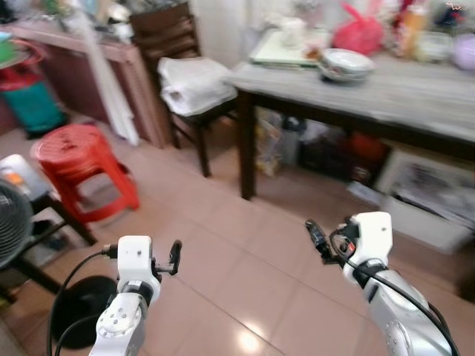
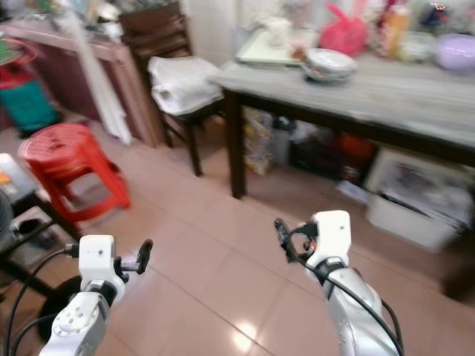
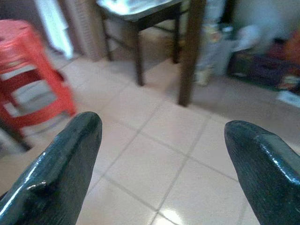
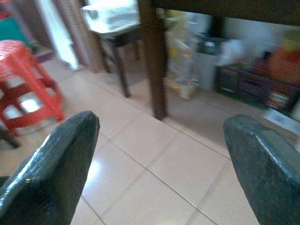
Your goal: Setting the table
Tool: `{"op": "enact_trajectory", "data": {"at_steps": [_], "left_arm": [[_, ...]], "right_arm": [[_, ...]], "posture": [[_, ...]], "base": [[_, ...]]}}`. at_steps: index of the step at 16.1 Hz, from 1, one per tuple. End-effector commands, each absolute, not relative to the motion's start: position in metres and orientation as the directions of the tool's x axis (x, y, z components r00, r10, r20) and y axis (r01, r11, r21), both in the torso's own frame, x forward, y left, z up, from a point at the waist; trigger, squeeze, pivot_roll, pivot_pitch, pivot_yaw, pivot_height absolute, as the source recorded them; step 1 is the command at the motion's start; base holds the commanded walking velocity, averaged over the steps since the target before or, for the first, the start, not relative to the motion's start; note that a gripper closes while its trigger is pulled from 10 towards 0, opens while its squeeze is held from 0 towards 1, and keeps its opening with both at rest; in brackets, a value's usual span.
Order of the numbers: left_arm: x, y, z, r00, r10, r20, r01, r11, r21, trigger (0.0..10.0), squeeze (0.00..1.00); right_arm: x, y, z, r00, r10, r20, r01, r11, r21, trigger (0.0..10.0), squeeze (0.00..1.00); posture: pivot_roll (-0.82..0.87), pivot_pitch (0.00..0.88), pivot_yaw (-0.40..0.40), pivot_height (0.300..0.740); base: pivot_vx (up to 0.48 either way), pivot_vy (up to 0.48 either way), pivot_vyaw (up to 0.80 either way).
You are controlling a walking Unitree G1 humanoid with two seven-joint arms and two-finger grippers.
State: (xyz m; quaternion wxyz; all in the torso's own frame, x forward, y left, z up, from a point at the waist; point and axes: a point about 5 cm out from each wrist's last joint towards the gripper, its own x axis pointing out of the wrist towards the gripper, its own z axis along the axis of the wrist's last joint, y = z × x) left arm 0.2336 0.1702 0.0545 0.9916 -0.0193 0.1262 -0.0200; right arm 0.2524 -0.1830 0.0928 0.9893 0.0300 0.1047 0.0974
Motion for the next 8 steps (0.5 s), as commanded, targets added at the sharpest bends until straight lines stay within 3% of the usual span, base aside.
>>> {"op": "enact_trajectory", "data": {"at_steps": [1, 7, 8], "left_arm": [[0.2326, 0.1768, 0.0562, 0.970, -0.040, -0.241, 0.030, 0.999, -0.041, 10.0, 0.00], [0.2328, 0.1731, 0.0587, 0.971, -0.076, -0.229, 0.068, 0.997, -0.042, 10.0, 0.00], [0.2332, 0.1722, 0.0593, 0.970, -0.080, -0.227, 0.072, 0.996, -0.044, 10.0, 0.00]], "right_arm": [[0.2542, -0.1772, 0.0997, 0.961, 0.213, -0.175, -0.202, 0.976, 0.081, 10.0, 0.00], [0.2561, -0.1785, 0.1038, 0.967, 0.187, -0.172, -0.178, 0.982, 0.068, 10.0, 0.00], [0.2555, -0.1780, 0.1040, 0.967, 0.188, -0.172, -0.179, 0.981, 0.070, 10.0, 0.00]], "posture": [[-0.11, 0.054, 0.066, 0.740], [-0.11, 0.059, 0.070, 0.740], [-0.11, 0.061, 0.068, 0.740]], "base": [[0.000, 0.000, 0.00], [0.000, 0.000, 0.00], [0.000, 0.000, -0.80]]}}
